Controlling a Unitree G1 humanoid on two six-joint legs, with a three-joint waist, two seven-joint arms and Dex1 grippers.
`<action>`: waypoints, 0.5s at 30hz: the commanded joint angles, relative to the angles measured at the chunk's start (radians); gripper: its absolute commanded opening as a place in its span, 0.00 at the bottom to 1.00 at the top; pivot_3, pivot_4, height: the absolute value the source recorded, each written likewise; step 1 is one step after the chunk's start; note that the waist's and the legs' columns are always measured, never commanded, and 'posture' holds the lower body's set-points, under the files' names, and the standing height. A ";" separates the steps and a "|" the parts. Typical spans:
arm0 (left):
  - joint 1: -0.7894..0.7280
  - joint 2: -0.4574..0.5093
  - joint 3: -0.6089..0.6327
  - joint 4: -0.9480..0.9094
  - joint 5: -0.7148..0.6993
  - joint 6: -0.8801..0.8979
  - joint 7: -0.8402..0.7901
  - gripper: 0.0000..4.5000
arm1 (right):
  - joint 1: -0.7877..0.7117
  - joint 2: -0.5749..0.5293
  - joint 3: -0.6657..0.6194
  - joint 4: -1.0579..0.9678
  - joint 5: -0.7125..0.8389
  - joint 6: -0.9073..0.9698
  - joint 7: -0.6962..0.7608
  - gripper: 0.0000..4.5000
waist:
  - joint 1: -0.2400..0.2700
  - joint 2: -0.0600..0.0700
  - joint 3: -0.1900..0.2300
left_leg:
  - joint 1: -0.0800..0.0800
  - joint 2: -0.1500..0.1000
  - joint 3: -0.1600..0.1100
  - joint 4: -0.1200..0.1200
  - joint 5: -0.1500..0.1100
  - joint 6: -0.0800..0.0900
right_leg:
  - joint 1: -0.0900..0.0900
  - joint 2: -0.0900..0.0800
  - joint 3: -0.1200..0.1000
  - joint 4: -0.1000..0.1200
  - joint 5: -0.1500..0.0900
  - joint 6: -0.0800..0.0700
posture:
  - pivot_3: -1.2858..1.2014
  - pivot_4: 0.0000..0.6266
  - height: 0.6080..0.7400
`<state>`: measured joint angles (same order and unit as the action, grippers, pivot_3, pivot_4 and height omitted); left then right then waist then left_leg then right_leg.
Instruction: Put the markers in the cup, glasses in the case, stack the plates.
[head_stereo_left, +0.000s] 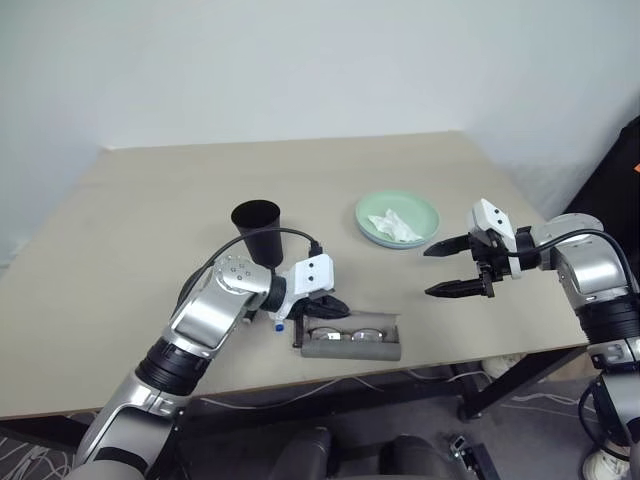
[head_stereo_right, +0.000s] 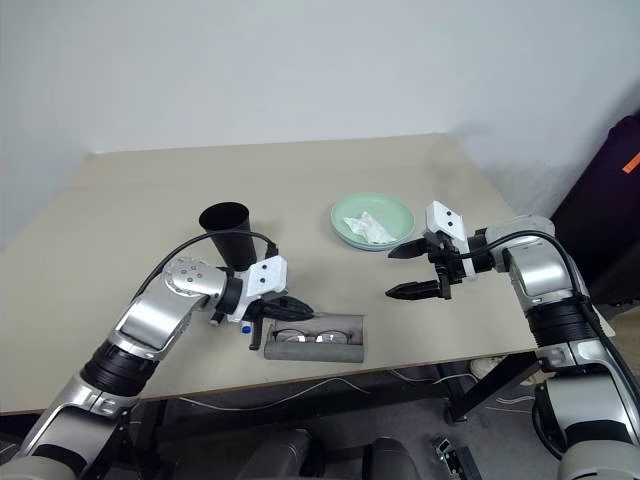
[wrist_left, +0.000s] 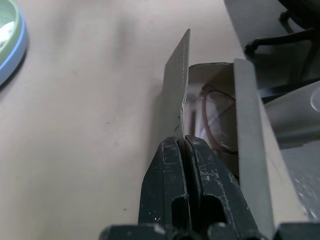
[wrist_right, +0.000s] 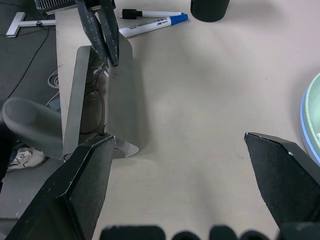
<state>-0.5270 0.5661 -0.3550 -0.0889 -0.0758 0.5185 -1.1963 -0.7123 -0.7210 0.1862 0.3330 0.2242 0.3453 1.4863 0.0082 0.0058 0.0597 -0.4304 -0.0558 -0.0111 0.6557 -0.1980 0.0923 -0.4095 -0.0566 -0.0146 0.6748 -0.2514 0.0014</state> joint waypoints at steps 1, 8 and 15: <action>-0.055 -0.017 0.009 0.067 0.023 -0.016 0.057 0.01 | -0.037 0.002 -0.009 -0.006 0.002 -0.017 0.003 1.00 | 0.000 0.000 0.000 | 0.000 0.000 0.000 0.000 0.000 0.000 | 0.000 0.000 0.000 0.000 0.000 0.000 | 0.52 0.00 0.90; -0.146 -0.059 0.041 0.223 0.041 -0.025 0.154 0.01 | -0.040 0.007 -0.006 0.003 -0.001 -0.022 0.004 1.00 | 0.000 0.000 0.000 | 0.000 0.000 0.000 0.002 0.000 0.000 | 0.000 0.001 0.000 0.001 0.000 0.000 | 0.52 0.00 0.90; -0.149 -0.054 0.040 0.210 0.020 -0.032 0.137 0.01 | -0.039 0.007 -0.006 0.004 0.000 -0.023 0.003 1.00 | 0.000 0.000 0.000 | 0.000 0.000 0.000 0.001 0.000 0.000 | 0.000 0.000 0.000 0.001 0.000 0.000 | 0.52 0.00 0.90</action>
<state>-0.6409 0.5088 -0.3417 0.1473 -0.0442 0.5004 -1.0564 -0.7266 -0.7127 0.1908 0.3434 0.2227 0.3369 1.4862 0.0086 0.0057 0.0597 -0.4304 -0.0559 -0.0110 0.6566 -0.1980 0.0922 -0.4096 -0.0563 -0.0143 0.6755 -0.2512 0.0015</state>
